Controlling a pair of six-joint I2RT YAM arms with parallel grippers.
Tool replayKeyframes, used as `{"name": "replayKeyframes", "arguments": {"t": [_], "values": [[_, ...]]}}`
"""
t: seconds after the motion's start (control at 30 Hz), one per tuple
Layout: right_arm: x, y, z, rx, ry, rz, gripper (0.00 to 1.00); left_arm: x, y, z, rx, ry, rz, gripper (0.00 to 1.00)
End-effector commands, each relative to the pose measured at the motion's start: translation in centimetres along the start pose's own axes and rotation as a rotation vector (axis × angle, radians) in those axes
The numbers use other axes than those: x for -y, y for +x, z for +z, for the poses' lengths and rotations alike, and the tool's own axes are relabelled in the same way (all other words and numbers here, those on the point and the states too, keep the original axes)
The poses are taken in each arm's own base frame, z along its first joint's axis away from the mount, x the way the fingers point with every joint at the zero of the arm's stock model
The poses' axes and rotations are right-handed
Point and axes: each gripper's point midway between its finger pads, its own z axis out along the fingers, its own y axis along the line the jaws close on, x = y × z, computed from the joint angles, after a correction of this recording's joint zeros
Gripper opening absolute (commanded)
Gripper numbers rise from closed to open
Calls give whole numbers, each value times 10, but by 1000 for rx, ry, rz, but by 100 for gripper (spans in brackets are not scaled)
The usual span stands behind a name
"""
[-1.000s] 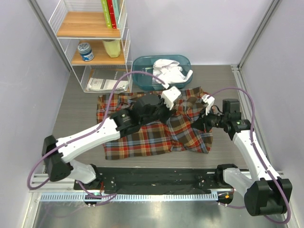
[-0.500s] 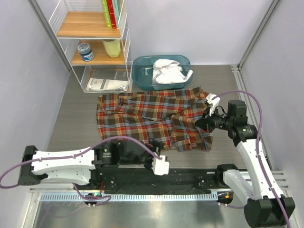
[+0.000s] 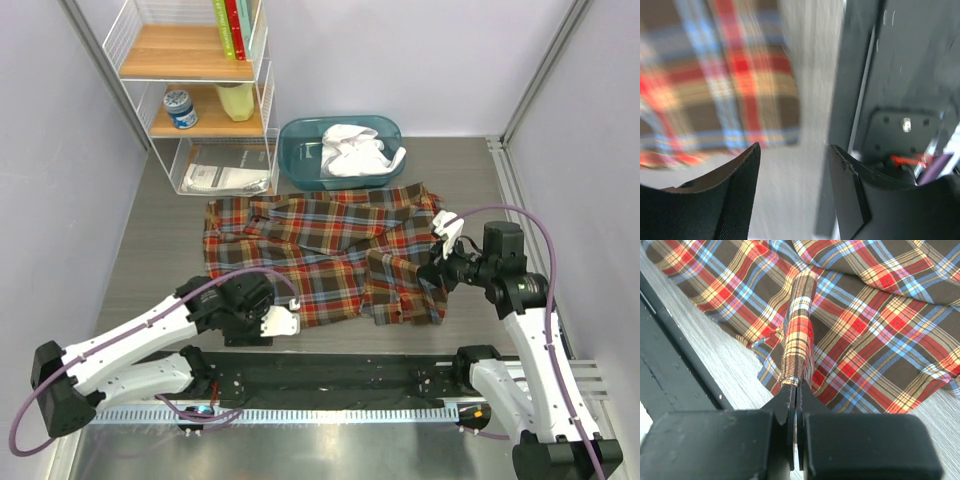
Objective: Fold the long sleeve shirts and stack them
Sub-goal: Fold the shirt
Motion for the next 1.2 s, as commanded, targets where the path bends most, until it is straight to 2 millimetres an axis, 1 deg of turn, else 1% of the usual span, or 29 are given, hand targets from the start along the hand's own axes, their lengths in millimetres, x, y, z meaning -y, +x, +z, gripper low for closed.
{"name": "replayKeyframes", "arguments": {"t": [0.0, 0.03, 0.13, 0.23, 0.27, 0.3, 0.37, 0.4, 0.47, 0.53, 0.6, 0.7, 0.8, 1.0, 1.03, 1.07, 1.1, 1.17], "values": [[0, -13, -10, 21, 16, -60, 1, -3, 35, 2, -126, -37, -68, 57], [-1, -13, -9, 18, 13, -59, 1, -4, 38, 5, -147, -46, -66, 53], [1, -14, -9, 14, 17, -60, 1, -6, 47, 10, -223, -7, -16, 49], [3, -15, -10, 7, 23, -61, 1, -2, 46, 12, -257, 67, 8, 50], [4, -15, -10, 5, 25, -63, 1, -2, 42, 11, -258, 90, 12, 50], [5, -15, -10, 3, 26, -64, 1, 1, 44, 15, -296, 135, 13, 50], [8, -15, -9, -4, 34, -66, 1, 0, 44, 18, -340, 168, 1, 49], [8, -16, -10, -2, 34, -69, 1, 1, 45, 22, -391, 204, -6, 47], [9, -16, -9, -6, 33, -68, 1, -2, 45, 24, -428, 198, -42, 47], [10, -18, -9, -6, 40, -69, 1, -14, 40, 29, -456, 142, -79, 47], [12, -19, -9, -7, 43, -63, 1, -22, 34, 29, -477, 113, -96, 47], [14, -22, -9, -9, 45, -66, 1, -21, 28, 33, -523, 89, -136, 47], [16, -23, -8, -12, 47, -69, 1, -18, 22, 41, -532, 61, -150, 46], [20, -28, -6, -14, 48, -71, 1, -8, 35, 55, -595, 58, -173, 45], [20, -28, -6, -14, 43, -72, 1, -5, 41, 57, -609, 52, -173, 46], [20, -29, -5, -13, 42, -74, 1, -5, 44, 59, -622, 45, -169, 46], [21, -30, -6, -12, 46, -76, 1, -10, 46, 62, -631, 14, -163, 47], [22, -30, -5, -12, 46, -78, 1, -11, 50, 64, -647, 5, -158, 47]]}}
